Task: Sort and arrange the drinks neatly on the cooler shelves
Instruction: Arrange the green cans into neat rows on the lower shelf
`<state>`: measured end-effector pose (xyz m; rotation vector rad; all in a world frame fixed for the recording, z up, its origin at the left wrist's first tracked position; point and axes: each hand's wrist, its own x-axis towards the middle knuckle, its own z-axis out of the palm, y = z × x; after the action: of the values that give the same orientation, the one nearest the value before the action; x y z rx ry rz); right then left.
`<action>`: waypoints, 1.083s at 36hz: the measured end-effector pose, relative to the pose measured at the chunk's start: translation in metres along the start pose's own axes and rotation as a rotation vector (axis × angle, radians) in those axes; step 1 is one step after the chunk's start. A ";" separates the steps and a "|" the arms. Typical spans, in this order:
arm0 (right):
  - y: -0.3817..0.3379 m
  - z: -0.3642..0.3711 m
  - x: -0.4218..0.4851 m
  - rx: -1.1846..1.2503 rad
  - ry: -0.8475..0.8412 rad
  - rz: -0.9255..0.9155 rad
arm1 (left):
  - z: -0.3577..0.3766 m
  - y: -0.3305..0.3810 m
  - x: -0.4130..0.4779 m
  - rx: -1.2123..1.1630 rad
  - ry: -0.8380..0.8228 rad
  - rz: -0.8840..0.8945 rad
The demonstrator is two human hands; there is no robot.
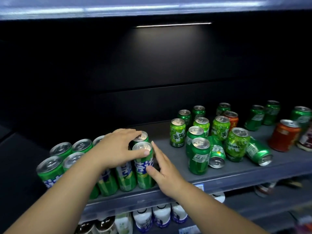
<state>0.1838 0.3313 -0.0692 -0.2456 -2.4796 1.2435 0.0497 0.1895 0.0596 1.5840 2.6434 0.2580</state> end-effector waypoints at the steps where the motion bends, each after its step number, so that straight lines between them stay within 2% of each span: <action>1: -0.002 -0.002 -0.002 0.042 0.017 0.030 | -0.001 -0.001 0.001 -0.023 0.012 -0.002; 4: -0.008 -0.015 -0.011 0.078 0.109 0.079 | -0.008 0.008 0.004 -0.052 0.114 0.049; 7: -0.014 -0.035 -0.027 0.044 0.209 0.056 | -0.010 0.031 0.008 -0.031 0.233 0.175; 9: -0.015 -0.048 -0.041 0.105 0.283 0.058 | -0.005 0.049 0.009 -0.071 0.281 0.239; 12: -0.008 -0.069 -0.063 0.126 0.435 0.034 | 0.011 0.076 0.010 -0.151 0.314 0.306; 15: 0.011 -0.096 -0.080 0.076 0.518 0.060 | 0.036 0.100 0.016 -0.231 0.291 0.307; 21: 0.057 -0.149 -0.103 0.036 0.569 0.236 | 0.092 0.140 0.035 -0.402 0.234 0.123; 28: 0.107 -0.205 -0.109 -0.010 0.488 0.269 | 0.139 0.183 0.054 -0.640 0.315 -0.186; 33: 0.130 -0.227 -0.113 -0.053 0.356 0.228 | 0.159 0.205 0.067 -0.625 0.471 -0.316; 39: 0.152 -0.248 -0.104 -0.032 0.343 0.252 | 0.157 0.215 0.071 -0.577 0.476 -0.408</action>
<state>0.3755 0.5730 -0.0788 -0.7344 -2.2206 1.1424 0.2236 0.3701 -0.0561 0.8598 2.7341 1.3583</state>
